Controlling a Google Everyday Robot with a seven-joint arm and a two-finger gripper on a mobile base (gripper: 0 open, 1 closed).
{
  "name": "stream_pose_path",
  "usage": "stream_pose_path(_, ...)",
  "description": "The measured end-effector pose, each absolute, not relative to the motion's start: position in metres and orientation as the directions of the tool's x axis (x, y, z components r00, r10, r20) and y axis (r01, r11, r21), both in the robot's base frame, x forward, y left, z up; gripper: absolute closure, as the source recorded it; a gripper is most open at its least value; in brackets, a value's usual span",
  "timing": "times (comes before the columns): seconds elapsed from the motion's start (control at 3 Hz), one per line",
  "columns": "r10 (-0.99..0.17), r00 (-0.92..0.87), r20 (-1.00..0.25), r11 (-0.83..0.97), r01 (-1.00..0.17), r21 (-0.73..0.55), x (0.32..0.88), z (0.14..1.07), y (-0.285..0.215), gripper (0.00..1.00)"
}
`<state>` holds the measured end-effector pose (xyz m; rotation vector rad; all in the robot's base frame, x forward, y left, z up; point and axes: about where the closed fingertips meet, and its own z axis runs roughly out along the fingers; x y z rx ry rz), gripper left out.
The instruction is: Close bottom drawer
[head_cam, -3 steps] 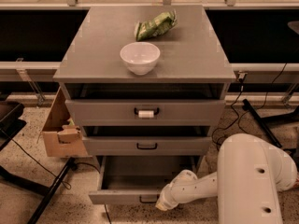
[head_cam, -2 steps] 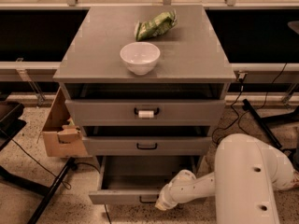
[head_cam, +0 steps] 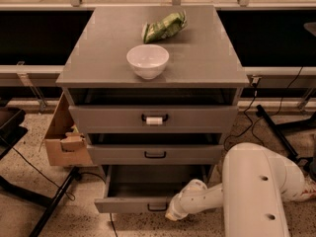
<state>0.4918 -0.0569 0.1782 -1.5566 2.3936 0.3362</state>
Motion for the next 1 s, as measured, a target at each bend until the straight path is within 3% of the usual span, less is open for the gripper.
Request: stream_pose_path(1.0, -0.853, -0.381, -0.357, 0.427, -0.903, -0.056, 0.572, 0.168, -0.072, 1.00)
